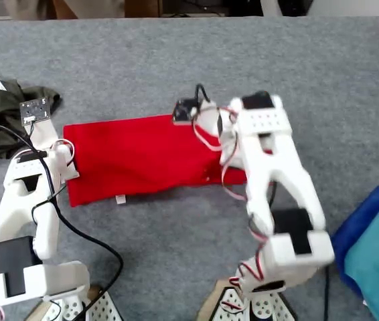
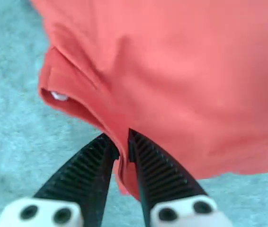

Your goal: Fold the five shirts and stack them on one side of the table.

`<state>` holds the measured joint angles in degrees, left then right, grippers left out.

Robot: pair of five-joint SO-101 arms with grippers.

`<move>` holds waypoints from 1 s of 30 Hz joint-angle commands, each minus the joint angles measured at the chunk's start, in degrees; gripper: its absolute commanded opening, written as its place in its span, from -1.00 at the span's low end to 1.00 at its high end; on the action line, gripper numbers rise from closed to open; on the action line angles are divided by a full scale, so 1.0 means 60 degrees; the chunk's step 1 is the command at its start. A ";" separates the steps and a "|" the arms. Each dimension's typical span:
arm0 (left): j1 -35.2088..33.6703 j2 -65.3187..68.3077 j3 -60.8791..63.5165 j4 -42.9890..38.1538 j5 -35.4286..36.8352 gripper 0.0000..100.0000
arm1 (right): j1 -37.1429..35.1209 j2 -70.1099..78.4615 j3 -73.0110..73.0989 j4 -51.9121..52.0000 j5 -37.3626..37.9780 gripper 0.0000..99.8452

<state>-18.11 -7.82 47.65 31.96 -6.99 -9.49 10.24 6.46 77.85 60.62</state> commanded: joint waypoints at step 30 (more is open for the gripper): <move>-0.0117 -0.0051 -0.0396 -0.0059 0.0073 -0.96 | 0.0447 0.4930 -1.1187 0.4088 -0.0659 -1.00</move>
<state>-18.11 -7.82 47.65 31.96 -6.99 -8.62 47.60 -64.13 101.32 59.12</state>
